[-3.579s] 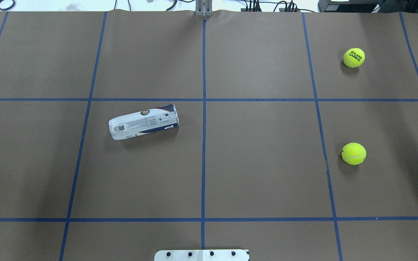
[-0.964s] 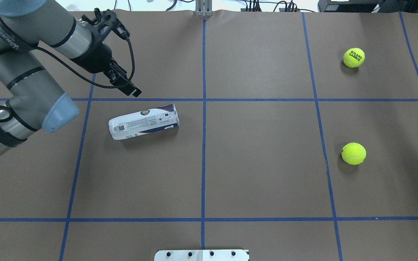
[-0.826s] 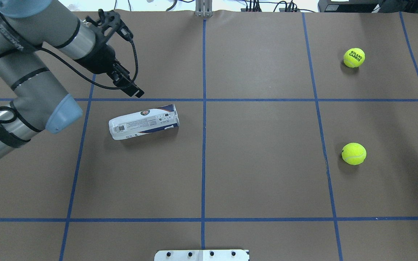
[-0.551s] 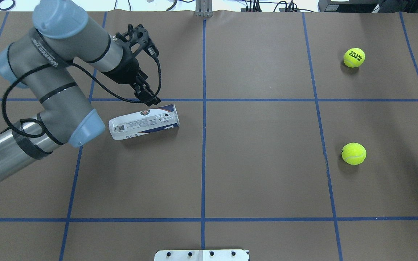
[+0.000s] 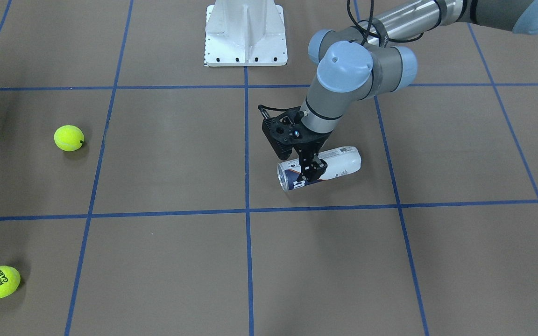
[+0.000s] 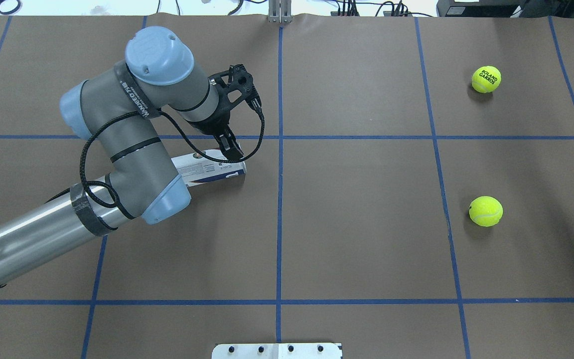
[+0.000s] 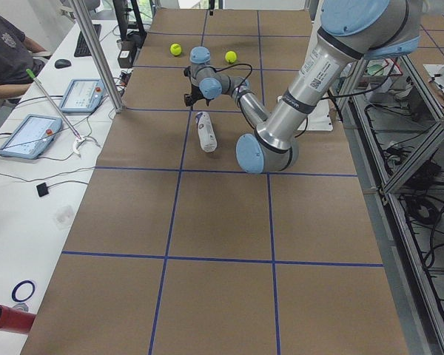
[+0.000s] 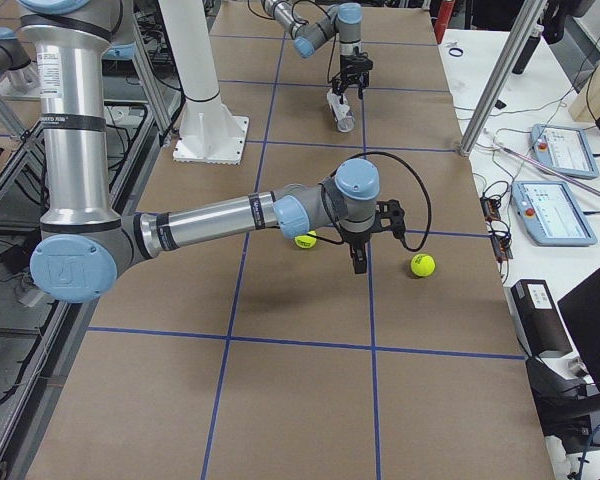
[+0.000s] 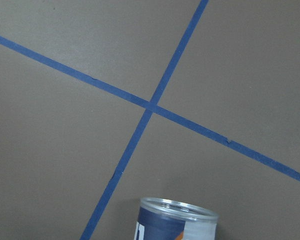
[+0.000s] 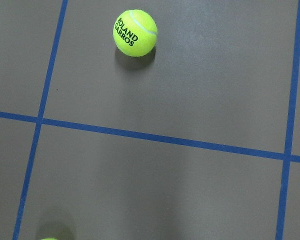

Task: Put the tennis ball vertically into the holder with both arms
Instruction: 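Move the left gripper down over the white tennis ball can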

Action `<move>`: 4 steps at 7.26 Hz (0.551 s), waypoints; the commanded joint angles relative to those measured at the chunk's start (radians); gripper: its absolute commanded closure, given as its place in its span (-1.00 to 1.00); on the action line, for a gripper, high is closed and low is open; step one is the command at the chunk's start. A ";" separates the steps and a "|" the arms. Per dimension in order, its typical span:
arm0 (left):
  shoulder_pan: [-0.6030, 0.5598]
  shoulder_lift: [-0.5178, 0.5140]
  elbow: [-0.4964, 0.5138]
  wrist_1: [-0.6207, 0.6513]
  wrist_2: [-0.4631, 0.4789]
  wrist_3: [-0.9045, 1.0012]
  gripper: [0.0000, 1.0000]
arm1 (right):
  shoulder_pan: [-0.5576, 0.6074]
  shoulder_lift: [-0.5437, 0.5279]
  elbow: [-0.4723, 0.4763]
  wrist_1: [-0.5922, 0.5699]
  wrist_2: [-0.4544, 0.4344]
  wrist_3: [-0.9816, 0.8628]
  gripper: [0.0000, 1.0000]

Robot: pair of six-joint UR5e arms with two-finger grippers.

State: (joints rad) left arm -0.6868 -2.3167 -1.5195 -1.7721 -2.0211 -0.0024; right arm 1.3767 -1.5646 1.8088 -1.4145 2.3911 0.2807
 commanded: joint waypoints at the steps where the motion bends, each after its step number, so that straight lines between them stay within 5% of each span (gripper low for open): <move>1: 0.039 -0.024 0.044 0.016 0.047 0.015 -0.52 | -0.004 0.000 0.001 0.000 -0.001 0.000 -0.99; 2: 0.049 -0.024 0.056 0.017 0.068 0.083 -0.80 | -0.004 0.000 0.000 0.000 -0.001 0.000 -0.99; 4: 0.070 -0.029 0.059 0.017 0.127 0.107 -0.82 | -0.005 0.000 0.001 0.000 0.000 0.002 -0.99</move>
State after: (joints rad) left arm -0.6312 -2.3429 -1.4651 -1.7553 -1.9200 0.0882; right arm 1.3725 -1.5647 1.8091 -1.4143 2.3902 0.2811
